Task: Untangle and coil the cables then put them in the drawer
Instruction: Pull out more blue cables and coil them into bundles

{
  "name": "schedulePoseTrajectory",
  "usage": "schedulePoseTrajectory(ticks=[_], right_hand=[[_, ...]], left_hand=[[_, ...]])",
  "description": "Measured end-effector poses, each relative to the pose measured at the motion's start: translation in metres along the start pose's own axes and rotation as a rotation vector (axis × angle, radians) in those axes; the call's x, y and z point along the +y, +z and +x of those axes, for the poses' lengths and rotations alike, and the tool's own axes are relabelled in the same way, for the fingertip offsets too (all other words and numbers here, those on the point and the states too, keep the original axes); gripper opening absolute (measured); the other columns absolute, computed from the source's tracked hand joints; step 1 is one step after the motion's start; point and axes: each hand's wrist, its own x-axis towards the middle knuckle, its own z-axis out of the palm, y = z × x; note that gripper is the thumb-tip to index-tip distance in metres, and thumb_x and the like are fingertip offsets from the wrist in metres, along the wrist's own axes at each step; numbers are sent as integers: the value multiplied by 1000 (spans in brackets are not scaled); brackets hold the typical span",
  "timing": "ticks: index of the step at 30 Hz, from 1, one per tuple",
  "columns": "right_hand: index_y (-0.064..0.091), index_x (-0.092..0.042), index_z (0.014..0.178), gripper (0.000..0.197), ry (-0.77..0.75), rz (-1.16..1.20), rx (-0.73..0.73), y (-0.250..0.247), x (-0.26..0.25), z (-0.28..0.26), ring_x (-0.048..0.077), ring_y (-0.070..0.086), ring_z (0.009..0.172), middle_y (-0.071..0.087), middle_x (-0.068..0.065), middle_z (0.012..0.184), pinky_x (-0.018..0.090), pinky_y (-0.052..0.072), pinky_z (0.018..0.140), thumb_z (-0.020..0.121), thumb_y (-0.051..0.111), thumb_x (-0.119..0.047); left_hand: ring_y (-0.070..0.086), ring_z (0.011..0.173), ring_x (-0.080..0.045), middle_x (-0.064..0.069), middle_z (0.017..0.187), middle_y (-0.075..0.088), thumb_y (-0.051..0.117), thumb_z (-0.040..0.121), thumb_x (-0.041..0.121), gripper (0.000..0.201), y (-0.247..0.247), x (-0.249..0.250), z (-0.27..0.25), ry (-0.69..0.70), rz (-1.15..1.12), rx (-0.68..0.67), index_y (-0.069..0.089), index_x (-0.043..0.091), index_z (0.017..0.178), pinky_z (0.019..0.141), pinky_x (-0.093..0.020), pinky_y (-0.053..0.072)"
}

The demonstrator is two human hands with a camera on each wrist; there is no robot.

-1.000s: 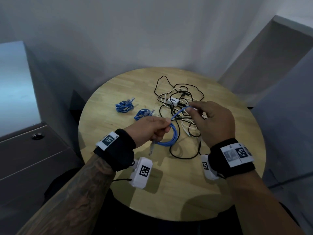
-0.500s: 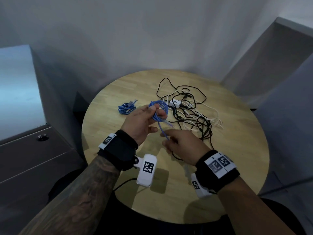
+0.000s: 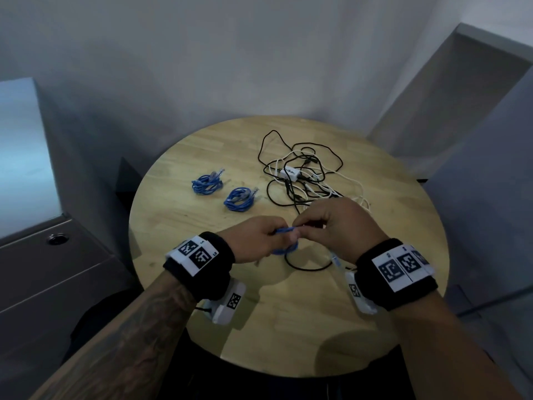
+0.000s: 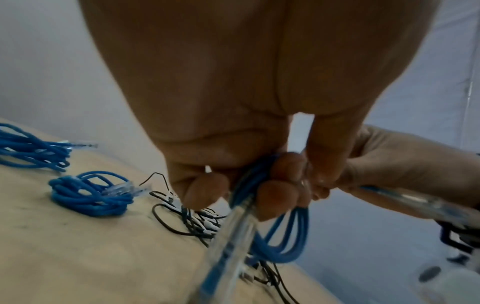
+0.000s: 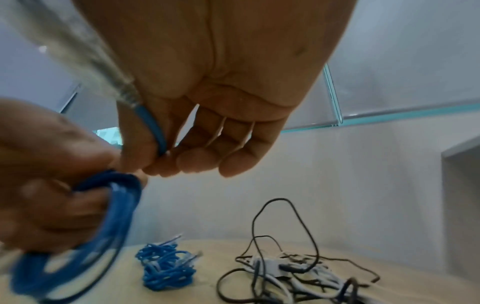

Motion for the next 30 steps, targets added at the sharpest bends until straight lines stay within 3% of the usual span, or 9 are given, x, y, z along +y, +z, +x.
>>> schedulePoseTrajectory(ticks=[3, 7, 9, 13, 16, 18, 24, 28, 30], right_hand=[[77, -37, 91, 9, 6, -50, -32, -4, 2, 4, 4, 62, 77, 69, -14, 81, 38, 53, 74, 82, 75, -41], [75, -32, 107, 18, -68, -185, 37, -1, 6, 6, 12, 61, 89, 71, -10, 92, 35, 48, 82, 92, 66, -28], [72, -27, 105, 17, -18, -13, 80, 8, 1, 4, 12, 60, 84, 70, -8, 88, 35, 49, 81, 97, 57, -22], [66, -20, 103, 20, 136, 514, 34, 20, -19, 4, 10, 47, 67, 52, -4, 71, 25, 38, 63, 105, 46, -24], [64, -24, 90, 19, 117, 589, 29, 16, -23, 6, 6, 48, 65, 51, -11, 67, 16, 39, 61, 102, 51, -30], [62, -23, 86, 17, 110, 611, 9, 16, -21, 6, 9, 50, 65, 53, -7, 68, 16, 41, 60, 100, 55, -30], [64, -12, 90, 22, 131, 717, 63, 20, -15, 4, 4, 50, 61, 58, -1, 74, 15, 42, 58, 101, 52, -26], [61, -6, 90, 36, 146, 569, 137, 29, -10, 7, 8, 45, 61, 53, 1, 71, 24, 39, 58, 104, 45, -34], [62, -12, 85, 37, 112, 482, 212, 36, -13, 9, 9, 45, 62, 52, -9, 68, 29, 38, 62, 106, 42, -35]], left_hand=[[46, 65, -17, -3, 70, 49, 48, 101, 33, 27, -3, 1, 0, 10, 33, 18, 57, 15, 83, 65, -34, 39], [39, 58, -11, 3, 64, 42, 44, 103, 29, 29, -17, -3, -4, -1, -180, 80, 56, 15, 81, 57, -22, 36], [32, 53, -10, 5, 60, 34, 42, 104, 29, 31, -20, -3, -4, 11, -391, 89, 54, 14, 79, 50, -20, 27], [25, 54, -12, 5, 58, 28, 41, 103, 26, 31, -20, 4, -2, 15, -773, 138, 54, 11, 79, 57, -30, 11], [26, 53, -11, 5, 57, 26, 42, 100, 27, 28, -19, 8, -5, 29, -899, 132, 52, 11, 80, 53, -27, 14], [28, 52, -10, 5, 57, 25, 44, 97, 30, 26, -17, 10, -7, 37, -949, 106, 53, 11, 82, 53, -28, 15], [39, 53, -8, 6, 58, 34, 44, 99, 28, 26, -6, 20, -7, 20, -1082, 83, 60, 9, 91, 49, -21, 27], [39, 53, -7, 4, 62, 36, 47, 100, 24, 22, 2, 23, -6, 13, -1116, 149, 60, 7, 97, 45, -21, 27], [37, 51, -6, 4, 64, 36, 47, 101, 24, 21, 7, 24, -5, -9, -1111, 185, 59, 9, 95, 44, -20, 27]])
